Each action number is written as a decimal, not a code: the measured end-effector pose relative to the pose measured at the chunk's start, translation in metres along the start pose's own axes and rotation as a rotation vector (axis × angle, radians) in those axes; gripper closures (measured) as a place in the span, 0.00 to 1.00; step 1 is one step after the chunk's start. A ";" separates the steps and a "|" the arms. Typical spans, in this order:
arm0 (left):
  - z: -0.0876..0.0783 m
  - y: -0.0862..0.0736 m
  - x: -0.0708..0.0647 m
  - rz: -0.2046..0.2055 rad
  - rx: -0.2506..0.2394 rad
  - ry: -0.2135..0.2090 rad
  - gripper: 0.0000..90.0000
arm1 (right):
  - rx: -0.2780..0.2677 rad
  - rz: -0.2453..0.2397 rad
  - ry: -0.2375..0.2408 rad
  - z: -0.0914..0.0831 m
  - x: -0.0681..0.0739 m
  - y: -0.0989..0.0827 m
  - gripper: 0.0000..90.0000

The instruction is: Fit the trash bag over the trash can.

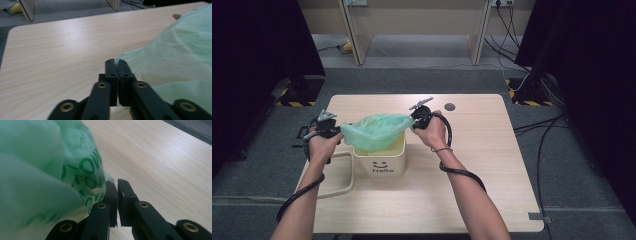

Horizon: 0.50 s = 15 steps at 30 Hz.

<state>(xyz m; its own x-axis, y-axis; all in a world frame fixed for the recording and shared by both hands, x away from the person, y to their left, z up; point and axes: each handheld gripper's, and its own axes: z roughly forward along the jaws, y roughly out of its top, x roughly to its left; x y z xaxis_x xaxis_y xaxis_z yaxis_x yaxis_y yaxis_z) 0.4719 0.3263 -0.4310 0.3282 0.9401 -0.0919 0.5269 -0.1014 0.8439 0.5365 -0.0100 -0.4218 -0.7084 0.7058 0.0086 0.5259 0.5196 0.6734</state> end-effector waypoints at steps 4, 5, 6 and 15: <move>-0.017 0.006 0.002 0.039 -0.055 0.031 0.72 | -0.059 0.033 0.007 -0.012 -0.004 0.001 0.84; -0.021 0.008 0.002 0.036 -0.070 0.036 0.69 | -0.070 0.037 0.003 -0.017 -0.005 0.001 0.83; -0.026 0.010 0.003 0.038 -0.083 0.042 0.68 | -0.076 0.039 0.005 -0.019 -0.006 0.001 0.81; -0.069 0.033 -0.004 0.077 -0.170 -0.017 0.60 | -0.160 0.064 -0.026 -0.051 -0.021 0.005 0.74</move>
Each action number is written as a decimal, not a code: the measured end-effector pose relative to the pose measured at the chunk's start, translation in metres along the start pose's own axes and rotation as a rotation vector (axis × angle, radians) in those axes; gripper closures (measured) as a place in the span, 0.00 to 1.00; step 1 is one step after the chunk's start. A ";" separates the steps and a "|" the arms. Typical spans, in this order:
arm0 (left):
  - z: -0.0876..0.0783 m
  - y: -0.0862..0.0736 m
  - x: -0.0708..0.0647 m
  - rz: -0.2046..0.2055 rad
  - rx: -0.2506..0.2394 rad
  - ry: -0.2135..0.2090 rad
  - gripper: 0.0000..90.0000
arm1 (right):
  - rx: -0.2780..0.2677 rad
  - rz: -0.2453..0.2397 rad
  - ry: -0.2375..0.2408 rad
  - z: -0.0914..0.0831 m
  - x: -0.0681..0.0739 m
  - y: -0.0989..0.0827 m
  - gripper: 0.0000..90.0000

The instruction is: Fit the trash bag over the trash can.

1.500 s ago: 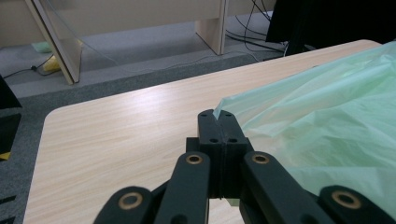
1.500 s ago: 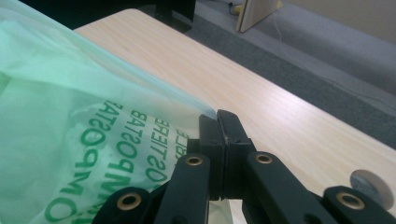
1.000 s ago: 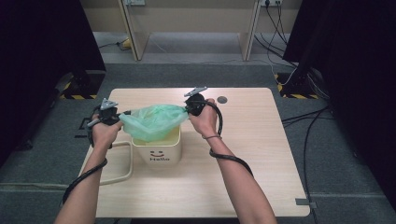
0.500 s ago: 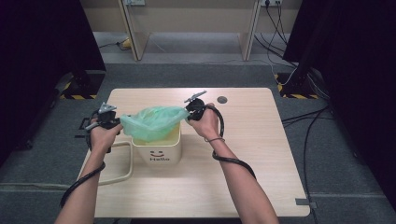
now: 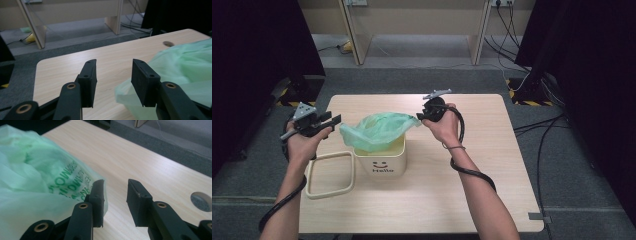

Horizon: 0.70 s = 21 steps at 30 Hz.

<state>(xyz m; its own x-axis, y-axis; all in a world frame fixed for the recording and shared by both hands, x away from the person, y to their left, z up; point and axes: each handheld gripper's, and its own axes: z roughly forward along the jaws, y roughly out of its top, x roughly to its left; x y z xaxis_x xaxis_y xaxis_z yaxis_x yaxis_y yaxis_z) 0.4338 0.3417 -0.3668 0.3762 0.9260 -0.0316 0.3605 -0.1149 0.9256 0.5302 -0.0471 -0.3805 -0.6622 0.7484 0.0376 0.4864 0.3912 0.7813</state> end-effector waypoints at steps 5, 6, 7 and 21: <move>-0.017 0.013 -0.016 0.032 -0.005 -0.098 0.54 | -0.037 0.001 0.030 -0.018 0.002 0.006 0.71; -0.021 0.014 -0.021 0.046 -0.007 -0.130 0.53 | -0.044 -0.002 0.039 -0.021 0.003 0.006 0.71; -0.023 0.015 -0.023 0.053 -0.008 -0.148 0.52 | -0.050 0.001 0.050 -0.025 0.004 0.006 0.70; -0.040 0.006 -0.061 0.203 0.048 -0.311 0.44 | -0.107 0.015 0.193 -0.051 0.024 0.007 0.60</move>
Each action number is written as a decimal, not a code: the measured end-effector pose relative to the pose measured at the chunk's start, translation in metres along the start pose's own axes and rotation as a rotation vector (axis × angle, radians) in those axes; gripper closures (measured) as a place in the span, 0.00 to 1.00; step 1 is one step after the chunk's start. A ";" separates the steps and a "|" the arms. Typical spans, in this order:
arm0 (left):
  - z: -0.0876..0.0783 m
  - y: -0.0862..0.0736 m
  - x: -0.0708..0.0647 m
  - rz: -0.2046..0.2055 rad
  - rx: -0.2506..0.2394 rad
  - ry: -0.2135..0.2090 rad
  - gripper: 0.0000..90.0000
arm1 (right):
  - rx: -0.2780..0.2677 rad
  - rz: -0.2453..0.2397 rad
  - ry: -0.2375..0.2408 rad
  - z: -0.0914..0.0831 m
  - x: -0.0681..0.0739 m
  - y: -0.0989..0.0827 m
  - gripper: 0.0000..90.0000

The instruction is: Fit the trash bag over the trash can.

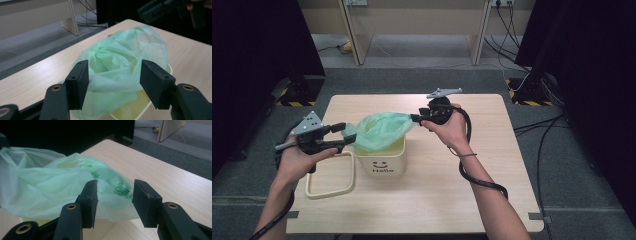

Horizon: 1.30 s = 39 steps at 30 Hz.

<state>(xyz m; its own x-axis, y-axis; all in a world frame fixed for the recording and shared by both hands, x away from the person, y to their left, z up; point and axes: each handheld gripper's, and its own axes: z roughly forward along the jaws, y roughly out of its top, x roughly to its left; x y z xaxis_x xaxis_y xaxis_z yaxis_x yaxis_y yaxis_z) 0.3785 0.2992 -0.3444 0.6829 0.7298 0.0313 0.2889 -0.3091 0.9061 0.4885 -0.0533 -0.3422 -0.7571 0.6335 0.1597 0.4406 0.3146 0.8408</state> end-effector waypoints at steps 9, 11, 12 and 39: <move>0.013 -0.013 -0.009 0.105 0.085 -0.029 0.59 | 0.066 0.044 0.081 0.016 0.004 -0.011 0.53; 0.014 -0.015 -0.009 0.120 0.093 -0.035 0.66 | 0.082 0.058 0.082 0.019 0.002 -0.015 0.57; 0.015 -0.015 -0.008 0.122 0.092 -0.032 0.70 | 0.090 0.066 0.086 0.020 0.002 -0.017 0.62; 0.005 -0.020 -0.007 0.096 0.033 -0.004 1.00 | 0.114 0.101 0.119 0.016 0.006 -0.026 1.00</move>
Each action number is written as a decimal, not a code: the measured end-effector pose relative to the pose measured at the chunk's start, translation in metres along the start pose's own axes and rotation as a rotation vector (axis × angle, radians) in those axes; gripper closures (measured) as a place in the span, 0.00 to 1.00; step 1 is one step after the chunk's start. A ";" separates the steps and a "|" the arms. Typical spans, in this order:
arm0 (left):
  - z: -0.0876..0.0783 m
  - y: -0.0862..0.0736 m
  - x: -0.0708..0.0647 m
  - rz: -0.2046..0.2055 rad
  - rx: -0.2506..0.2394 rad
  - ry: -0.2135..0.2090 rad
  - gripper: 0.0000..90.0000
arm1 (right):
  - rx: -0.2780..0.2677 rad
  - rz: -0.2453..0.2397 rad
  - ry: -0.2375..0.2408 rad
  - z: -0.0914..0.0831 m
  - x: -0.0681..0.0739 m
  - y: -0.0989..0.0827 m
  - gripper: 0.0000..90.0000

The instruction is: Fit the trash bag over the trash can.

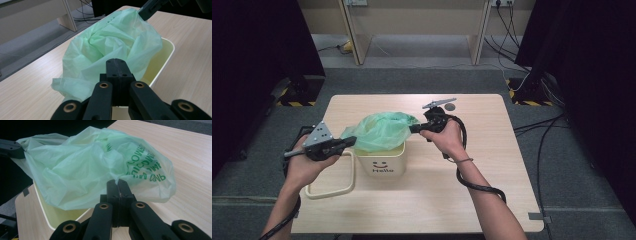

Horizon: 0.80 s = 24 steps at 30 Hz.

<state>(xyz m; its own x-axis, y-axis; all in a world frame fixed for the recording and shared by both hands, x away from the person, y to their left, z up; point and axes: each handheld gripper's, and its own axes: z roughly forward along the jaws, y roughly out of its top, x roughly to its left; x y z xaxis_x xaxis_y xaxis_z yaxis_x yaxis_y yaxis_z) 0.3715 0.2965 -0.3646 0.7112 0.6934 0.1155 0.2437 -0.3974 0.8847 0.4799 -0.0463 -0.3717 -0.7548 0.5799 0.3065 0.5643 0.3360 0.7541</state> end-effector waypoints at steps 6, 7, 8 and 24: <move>-0.013 -0.006 -0.010 -0.004 -0.012 -0.020 1.00 | 0.033 0.002 0.028 -0.010 0.007 -0.009 1.00; -0.014 -0.007 -0.011 -0.005 -0.012 -0.023 1.00 | 0.042 0.005 0.038 -0.012 0.009 -0.011 1.00; -0.016 -0.008 -0.013 -0.005 -0.013 -0.029 1.00 | 0.046 0.006 0.044 -0.013 0.010 -0.012 1.00; -0.017 -0.051 -0.030 -0.061 0.065 -0.082 1.00 | 0.167 0.011 0.083 -0.008 0.021 -0.045 1.00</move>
<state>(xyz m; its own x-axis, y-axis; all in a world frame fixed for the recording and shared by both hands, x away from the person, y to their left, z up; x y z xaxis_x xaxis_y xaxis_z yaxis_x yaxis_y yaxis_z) 0.3267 0.3059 -0.4052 0.7448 0.6670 0.0220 0.3288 -0.3955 0.8576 0.4354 -0.0553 -0.3945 -0.7691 0.5236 0.3665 0.6155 0.4525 0.6453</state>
